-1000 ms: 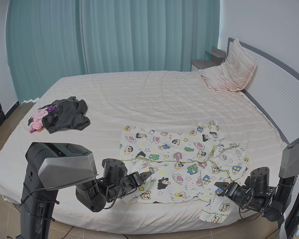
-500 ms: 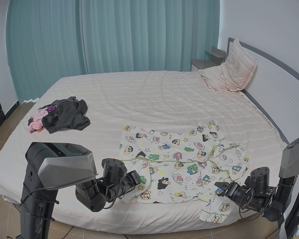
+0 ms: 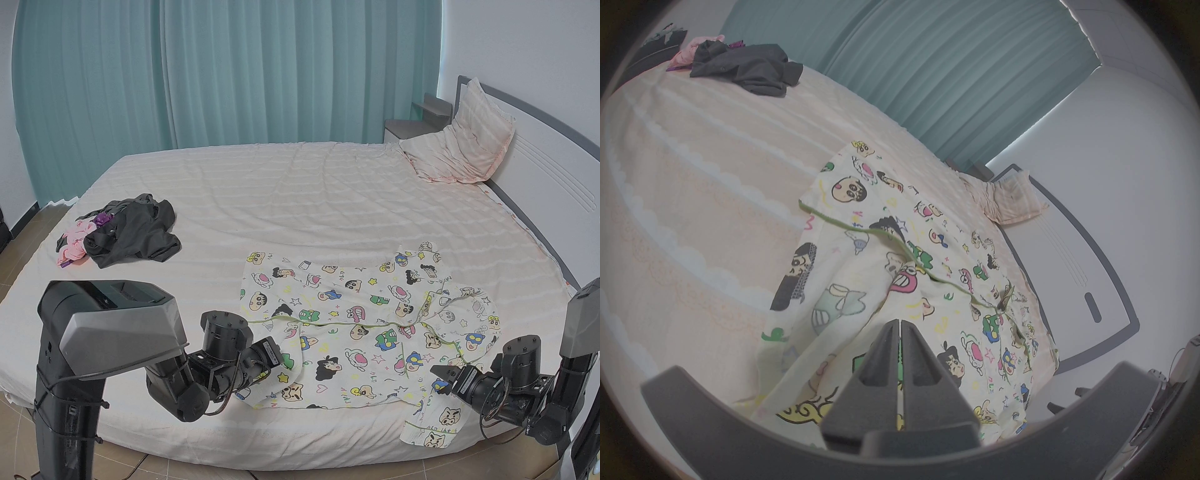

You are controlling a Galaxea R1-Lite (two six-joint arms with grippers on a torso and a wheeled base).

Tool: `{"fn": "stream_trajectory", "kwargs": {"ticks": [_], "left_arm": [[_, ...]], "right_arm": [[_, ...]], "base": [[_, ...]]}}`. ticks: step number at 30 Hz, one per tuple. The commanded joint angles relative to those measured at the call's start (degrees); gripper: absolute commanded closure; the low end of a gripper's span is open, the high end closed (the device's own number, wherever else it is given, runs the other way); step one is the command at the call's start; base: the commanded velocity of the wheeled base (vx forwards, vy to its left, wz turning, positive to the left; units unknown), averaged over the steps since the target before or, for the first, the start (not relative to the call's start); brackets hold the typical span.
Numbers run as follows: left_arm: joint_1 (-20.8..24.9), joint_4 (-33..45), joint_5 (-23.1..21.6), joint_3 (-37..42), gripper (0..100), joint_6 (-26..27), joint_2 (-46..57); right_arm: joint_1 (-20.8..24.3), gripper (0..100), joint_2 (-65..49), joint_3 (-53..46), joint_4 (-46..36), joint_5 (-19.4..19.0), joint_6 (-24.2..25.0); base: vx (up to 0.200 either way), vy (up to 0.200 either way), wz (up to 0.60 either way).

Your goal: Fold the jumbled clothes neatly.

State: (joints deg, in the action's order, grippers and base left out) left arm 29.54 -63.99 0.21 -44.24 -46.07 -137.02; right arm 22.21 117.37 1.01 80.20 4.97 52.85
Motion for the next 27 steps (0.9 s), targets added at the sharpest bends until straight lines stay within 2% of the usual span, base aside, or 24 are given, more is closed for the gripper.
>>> {"fn": "stream_trajectory", "kwargs": {"ticks": [1, 2, 16, 17, 27], "left_arm": [[0.3, 0.4, -0.7, -0.5, 100, 0.0, -1.5], [0.3, 0.4, -1.1, -0.6, 0, 0.0, -1.8], [0.1, 0.7, -2.6, -2.1, 0, 0.0, -3.0], [0.1, 0.8, -2.6, -2.8, 100, 0.0, -3.4], [0.1, 4.8, -2.6, -7.1, 100, 1.2, -4.7]], "right_arm": [[0.0, 0, 0.1, -1.0, 0.0, 0.0, 0.0], [0.0, 0, 0.1, -1.0, 0.0, -0.1, 0.0], [0.1, 0, 0.1, -1.0, 0.0, 0.0, 0.0], [0.1, 0, 0.1, -1.0, 0.0, 0.0, 0.0], [0.1, 0, 0.0, -1.0, 0.0, 0.0, 0.0]], "base": [[0.000, 0.000, 0.00], [0.000, 0.000, 0.00], [0.000, 0.000, 0.00], [0.000, 0.000, 0.00], [0.000, 0.000, 0.00]]}}
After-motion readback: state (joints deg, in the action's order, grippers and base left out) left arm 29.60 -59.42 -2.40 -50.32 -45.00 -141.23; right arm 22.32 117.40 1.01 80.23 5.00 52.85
